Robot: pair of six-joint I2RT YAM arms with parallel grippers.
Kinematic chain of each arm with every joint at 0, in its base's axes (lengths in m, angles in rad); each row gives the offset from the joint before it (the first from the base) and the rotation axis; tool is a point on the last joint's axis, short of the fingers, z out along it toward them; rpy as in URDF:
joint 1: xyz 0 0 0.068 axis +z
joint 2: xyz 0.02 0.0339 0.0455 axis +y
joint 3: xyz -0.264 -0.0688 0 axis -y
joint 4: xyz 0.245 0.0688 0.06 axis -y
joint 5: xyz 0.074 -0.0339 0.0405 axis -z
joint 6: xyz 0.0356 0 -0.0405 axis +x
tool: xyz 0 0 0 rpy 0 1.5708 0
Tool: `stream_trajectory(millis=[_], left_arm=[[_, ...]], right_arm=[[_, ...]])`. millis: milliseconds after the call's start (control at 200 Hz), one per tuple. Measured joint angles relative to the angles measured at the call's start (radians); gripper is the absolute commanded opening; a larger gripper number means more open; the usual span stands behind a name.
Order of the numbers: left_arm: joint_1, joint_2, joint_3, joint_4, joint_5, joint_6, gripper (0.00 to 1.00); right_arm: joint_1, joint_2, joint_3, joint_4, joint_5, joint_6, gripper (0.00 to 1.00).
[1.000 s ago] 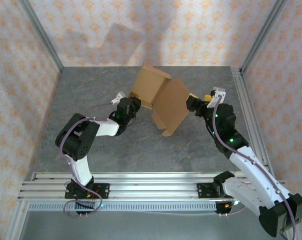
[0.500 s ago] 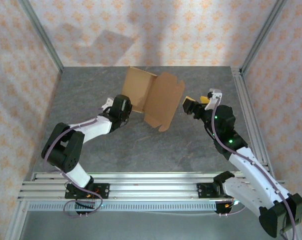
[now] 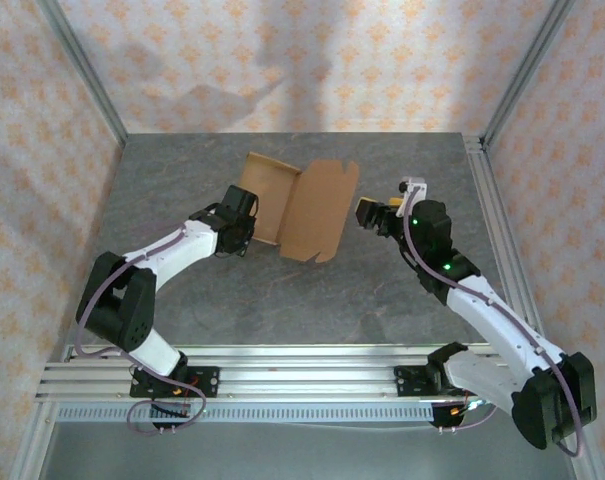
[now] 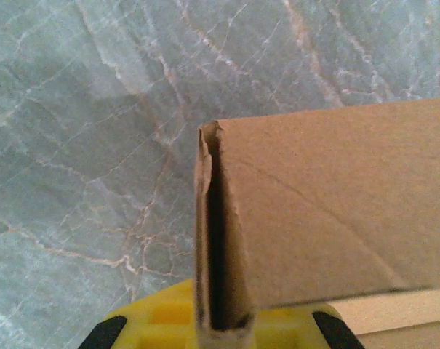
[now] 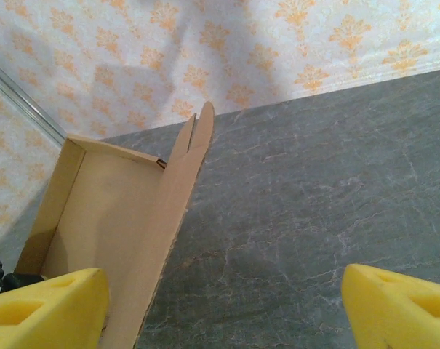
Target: Fold the paper box
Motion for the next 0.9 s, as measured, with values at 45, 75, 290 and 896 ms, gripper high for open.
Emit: stream_trajectory(millis=[45,75,290,896], left_arm=[[0.0,0.007,0.0,0.0,0.017,-0.014,0.0],[0.0,0.014,0.0,0.0,0.032,-0.024,0.0],[0.0,0.12,0.01,-0.018,0.107,-0.074,0.1],[0.01,-0.008,0.011,-0.111,0.098,0.027,1.0]], right_arm=[[0.0,0.008,0.002,0.0,-0.003,0.01,0.83],[0.0,0.011,0.003,0.0,-0.006,0.014,0.83],[0.006,0.017,0.003,0.001,-0.019,0.062,0.83],[0.014,0.044,0.003,0.0,-0.024,0.079,0.84]])
